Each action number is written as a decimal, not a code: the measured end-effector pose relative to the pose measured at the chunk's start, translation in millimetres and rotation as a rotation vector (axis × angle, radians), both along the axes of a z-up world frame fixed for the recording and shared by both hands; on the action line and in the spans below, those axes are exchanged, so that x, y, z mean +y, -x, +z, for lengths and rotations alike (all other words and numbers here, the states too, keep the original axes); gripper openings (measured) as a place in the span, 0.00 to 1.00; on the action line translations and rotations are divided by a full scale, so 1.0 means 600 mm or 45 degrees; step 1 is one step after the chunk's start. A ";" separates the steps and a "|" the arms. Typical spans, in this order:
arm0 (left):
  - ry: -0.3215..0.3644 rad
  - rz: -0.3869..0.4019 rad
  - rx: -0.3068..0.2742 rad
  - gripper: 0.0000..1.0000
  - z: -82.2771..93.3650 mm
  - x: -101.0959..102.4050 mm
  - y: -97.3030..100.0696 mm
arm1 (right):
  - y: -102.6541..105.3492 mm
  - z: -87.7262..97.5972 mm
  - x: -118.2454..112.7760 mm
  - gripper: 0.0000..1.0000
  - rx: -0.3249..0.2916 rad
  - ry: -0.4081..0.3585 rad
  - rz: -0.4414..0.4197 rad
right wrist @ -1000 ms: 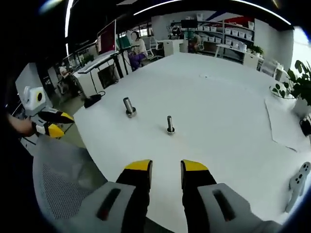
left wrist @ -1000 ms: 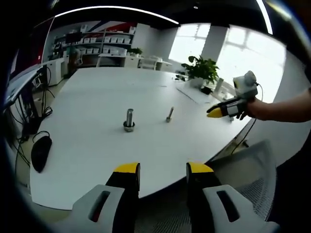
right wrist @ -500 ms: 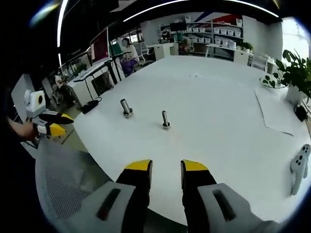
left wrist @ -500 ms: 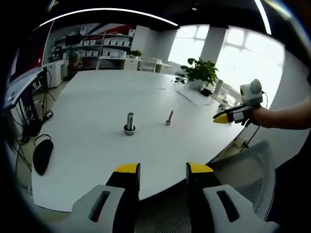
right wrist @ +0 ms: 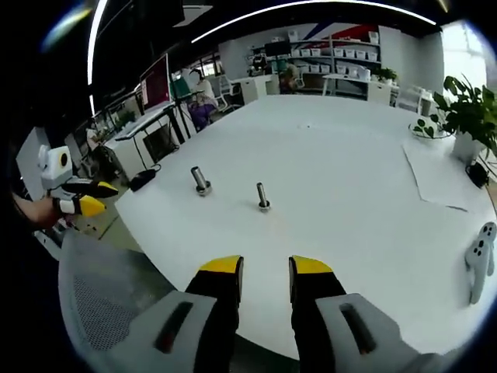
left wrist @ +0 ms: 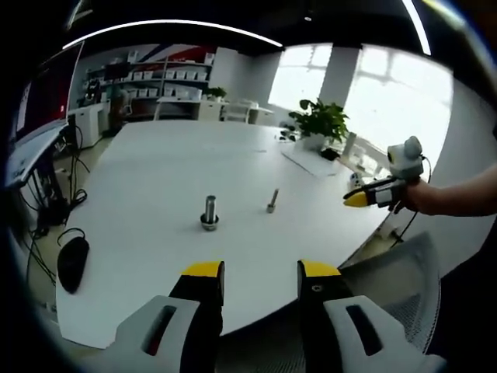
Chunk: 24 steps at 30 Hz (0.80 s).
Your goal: Place the washer onto the threaded stud by aligning its center hole with the stud, sliding it down to the base, and recovering from edge contact or off-axis alignment until the washer reaches the visible bottom stop.
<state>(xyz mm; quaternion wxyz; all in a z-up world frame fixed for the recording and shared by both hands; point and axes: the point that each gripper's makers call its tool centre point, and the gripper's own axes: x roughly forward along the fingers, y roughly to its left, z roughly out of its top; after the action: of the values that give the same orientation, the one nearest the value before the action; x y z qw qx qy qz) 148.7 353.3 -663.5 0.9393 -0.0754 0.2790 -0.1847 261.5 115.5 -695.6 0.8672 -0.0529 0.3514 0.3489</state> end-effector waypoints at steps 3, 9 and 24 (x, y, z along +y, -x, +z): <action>0.008 0.009 0.004 0.36 -0.002 0.002 -0.002 | 0.003 0.001 0.002 0.26 -0.001 0.001 0.001; 0.002 -0.001 0.008 0.35 -0.005 0.005 -0.002 | 0.003 -0.002 0.004 0.27 -0.006 0.012 0.003; 0.019 0.016 0.004 0.36 -0.005 0.012 -0.013 | -0.009 -0.002 0.010 0.27 -0.011 0.011 -0.007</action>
<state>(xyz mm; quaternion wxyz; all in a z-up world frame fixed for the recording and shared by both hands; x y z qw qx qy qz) 156.2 360.6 -666.5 0.9394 -0.0845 0.2787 -0.1807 266.7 121.6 -697.0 0.8694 -0.0572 0.3495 0.3447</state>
